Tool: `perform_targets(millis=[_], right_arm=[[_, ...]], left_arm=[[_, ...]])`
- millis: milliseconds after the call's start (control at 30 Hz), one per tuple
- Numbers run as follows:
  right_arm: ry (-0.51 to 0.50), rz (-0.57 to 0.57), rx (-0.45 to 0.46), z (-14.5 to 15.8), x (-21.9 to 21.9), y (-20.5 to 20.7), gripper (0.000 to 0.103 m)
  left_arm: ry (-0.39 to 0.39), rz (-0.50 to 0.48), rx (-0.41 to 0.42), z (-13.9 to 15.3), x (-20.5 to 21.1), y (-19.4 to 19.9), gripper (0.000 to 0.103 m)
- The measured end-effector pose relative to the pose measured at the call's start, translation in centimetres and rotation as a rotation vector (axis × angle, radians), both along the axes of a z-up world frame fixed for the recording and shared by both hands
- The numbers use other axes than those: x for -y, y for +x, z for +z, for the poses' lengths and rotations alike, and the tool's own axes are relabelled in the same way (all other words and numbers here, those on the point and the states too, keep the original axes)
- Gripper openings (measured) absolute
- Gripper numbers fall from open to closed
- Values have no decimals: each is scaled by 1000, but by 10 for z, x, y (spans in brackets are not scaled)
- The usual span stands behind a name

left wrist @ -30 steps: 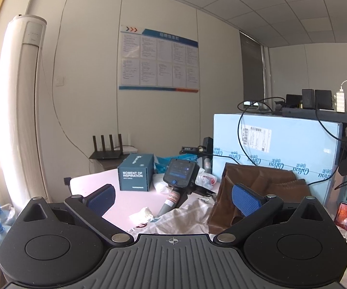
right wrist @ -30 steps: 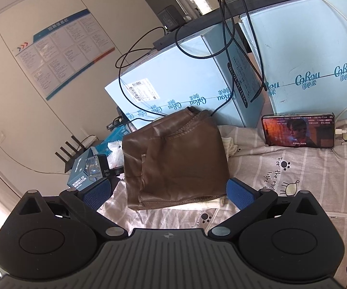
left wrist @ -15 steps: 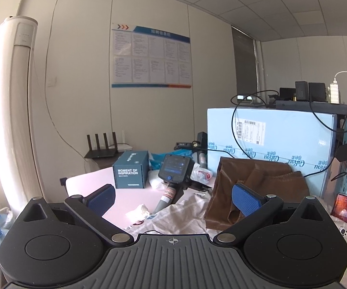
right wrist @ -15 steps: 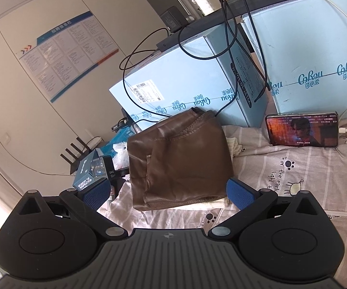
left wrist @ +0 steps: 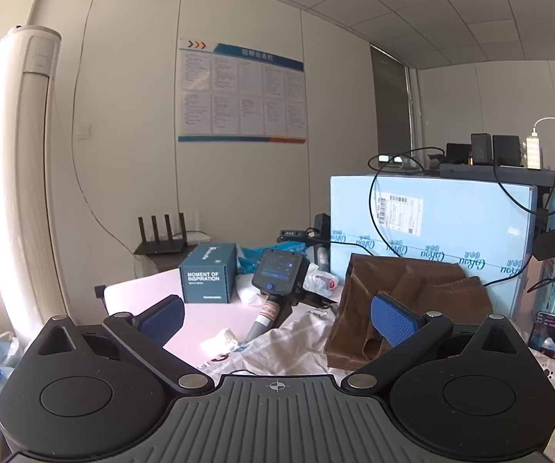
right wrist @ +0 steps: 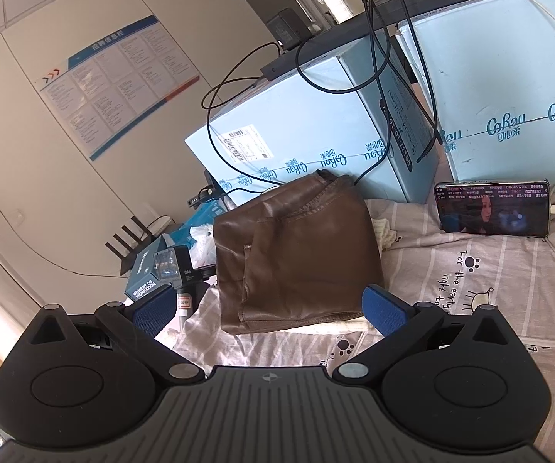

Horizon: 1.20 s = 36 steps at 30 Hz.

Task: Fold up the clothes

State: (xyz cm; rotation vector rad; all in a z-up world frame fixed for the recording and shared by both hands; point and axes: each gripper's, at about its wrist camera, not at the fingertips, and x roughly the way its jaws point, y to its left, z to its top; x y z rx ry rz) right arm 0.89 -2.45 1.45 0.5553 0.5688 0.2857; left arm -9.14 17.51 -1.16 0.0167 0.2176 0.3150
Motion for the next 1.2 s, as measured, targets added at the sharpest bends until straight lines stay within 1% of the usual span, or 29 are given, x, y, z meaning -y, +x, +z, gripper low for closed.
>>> perform_targets(millis=[1200], right_arm=[[6,-1,-1,0,1,-2,103]], left_arm=[[-6,2,11,0,-1,-4,103]])
